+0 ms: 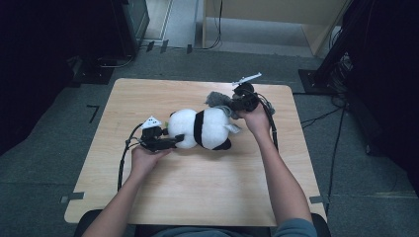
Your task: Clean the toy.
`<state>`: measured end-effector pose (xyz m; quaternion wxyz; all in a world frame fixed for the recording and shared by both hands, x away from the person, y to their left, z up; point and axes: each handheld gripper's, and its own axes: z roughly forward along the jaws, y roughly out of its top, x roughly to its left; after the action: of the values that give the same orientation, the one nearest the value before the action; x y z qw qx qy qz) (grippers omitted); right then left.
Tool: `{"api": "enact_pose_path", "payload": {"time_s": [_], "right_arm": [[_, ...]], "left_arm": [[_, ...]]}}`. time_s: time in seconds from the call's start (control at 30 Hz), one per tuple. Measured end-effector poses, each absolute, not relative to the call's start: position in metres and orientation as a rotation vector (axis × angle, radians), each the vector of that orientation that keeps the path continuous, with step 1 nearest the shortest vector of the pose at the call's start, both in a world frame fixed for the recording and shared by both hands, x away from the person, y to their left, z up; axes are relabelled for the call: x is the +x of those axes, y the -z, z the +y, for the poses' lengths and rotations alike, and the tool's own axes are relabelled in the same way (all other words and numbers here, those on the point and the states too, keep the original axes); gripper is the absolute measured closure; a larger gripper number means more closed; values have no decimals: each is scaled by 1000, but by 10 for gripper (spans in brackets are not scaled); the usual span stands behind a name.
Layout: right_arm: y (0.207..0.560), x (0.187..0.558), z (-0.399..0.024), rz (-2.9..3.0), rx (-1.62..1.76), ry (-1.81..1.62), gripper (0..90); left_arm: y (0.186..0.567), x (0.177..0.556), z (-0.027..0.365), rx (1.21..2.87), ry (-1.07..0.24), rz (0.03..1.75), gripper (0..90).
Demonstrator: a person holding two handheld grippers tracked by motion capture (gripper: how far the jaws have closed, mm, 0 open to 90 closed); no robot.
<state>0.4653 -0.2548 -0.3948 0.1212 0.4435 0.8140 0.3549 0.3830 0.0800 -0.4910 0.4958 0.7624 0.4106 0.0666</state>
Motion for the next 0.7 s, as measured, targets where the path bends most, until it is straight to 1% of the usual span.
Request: {"api": "enact_pose_path", "payload": {"time_s": [0.23,0.4,0.5,0.7], "right_arm": [[372,455,-244,2332,1205,-1085,756],[354,445,-224,2331,1124,-1138,754],[353,440,-205,2363,1072,-1143,752],[363,436,-169,2426,1017,-1143,747]], "left_arm": [[490,382,79,1848,-168,995,349],[488,381,78,1842,-168,996,348],[488,381,78,1844,-172,994,349],[487,381,78,1847,-174,993,350]]}}
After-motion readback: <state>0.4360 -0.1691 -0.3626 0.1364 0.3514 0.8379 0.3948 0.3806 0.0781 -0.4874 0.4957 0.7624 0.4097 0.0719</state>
